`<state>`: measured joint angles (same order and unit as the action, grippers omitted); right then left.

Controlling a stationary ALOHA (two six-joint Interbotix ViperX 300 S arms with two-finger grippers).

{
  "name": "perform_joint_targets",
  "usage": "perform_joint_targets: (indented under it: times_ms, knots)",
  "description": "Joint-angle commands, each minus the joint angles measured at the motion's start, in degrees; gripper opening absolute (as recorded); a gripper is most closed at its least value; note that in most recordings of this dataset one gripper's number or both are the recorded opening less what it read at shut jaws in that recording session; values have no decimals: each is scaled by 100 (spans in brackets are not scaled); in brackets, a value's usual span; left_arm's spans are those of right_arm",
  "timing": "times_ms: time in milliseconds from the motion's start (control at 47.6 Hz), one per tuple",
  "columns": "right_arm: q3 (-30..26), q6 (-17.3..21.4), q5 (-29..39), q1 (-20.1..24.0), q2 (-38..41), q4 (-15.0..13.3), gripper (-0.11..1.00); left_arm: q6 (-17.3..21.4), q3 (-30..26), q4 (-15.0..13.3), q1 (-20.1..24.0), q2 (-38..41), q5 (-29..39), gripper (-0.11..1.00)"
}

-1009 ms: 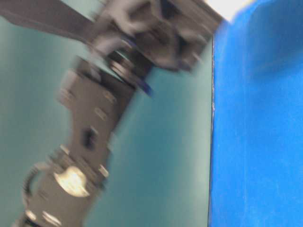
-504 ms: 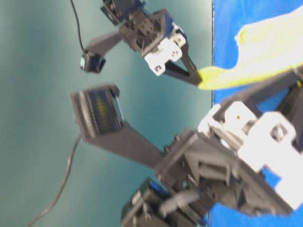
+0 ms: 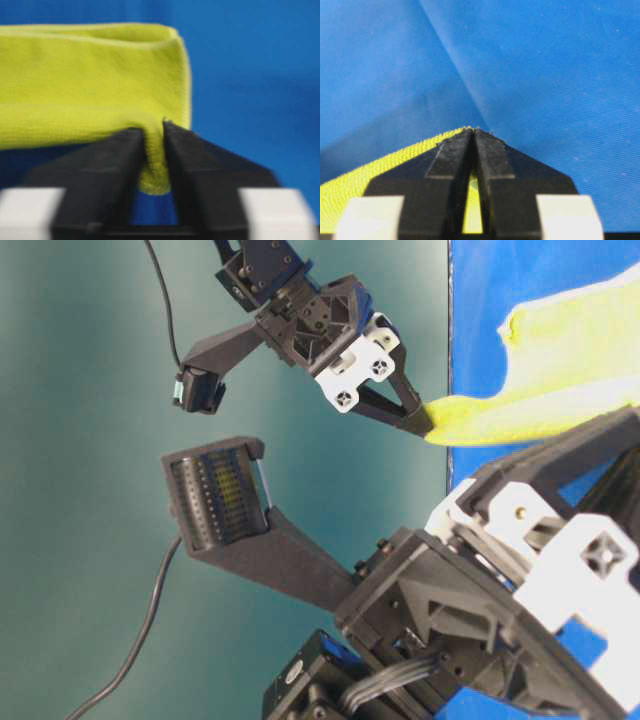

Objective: Fold the yellow towel.
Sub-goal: 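Release the strip and retract both grippers outward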

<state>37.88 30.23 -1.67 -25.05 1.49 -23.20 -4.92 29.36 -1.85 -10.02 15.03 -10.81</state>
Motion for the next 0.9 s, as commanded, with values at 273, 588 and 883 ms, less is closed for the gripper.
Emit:
perform_joint_targets:
  times_ms: [273, 588, 883]
  knots:
    - [-44, -9, -18, -9, -325, -35, 59, -9, 439, 18, 53, -800, 448, 81]
    - [729, 26, -53, 79, -1573, -26, 59, 0, 1274, 18, 290, -2065, 457, 77]
    - [1793, 88, -193, 439, -2962, 0, 59, 149, 2373, 18, 826, -3076, -606, 77]
